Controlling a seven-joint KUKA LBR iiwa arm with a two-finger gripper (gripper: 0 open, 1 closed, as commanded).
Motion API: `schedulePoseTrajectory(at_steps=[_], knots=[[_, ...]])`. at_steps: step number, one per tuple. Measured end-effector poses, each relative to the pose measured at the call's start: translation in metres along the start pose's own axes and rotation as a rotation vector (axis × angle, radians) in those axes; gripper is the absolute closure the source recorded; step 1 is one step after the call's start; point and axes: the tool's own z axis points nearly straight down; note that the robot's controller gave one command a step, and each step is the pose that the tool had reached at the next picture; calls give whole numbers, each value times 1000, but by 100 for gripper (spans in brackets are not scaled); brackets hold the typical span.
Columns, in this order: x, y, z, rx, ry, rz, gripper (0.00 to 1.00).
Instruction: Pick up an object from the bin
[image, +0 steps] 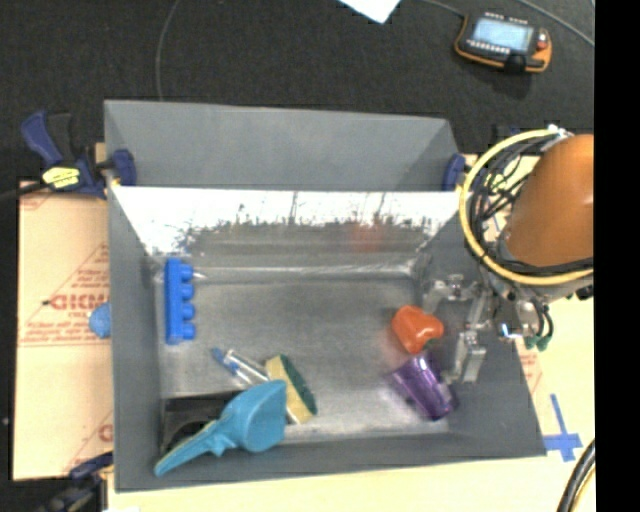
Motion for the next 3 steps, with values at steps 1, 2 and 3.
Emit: schedulePoseTrajectory(at_steps=[1, 2, 3], knots=[[-2, 0, -4, 1, -8, -5, 0], [13, -69, 167, 1, -9, -49, 0], [12, -59, 148, 3, -11, -57, 0]])
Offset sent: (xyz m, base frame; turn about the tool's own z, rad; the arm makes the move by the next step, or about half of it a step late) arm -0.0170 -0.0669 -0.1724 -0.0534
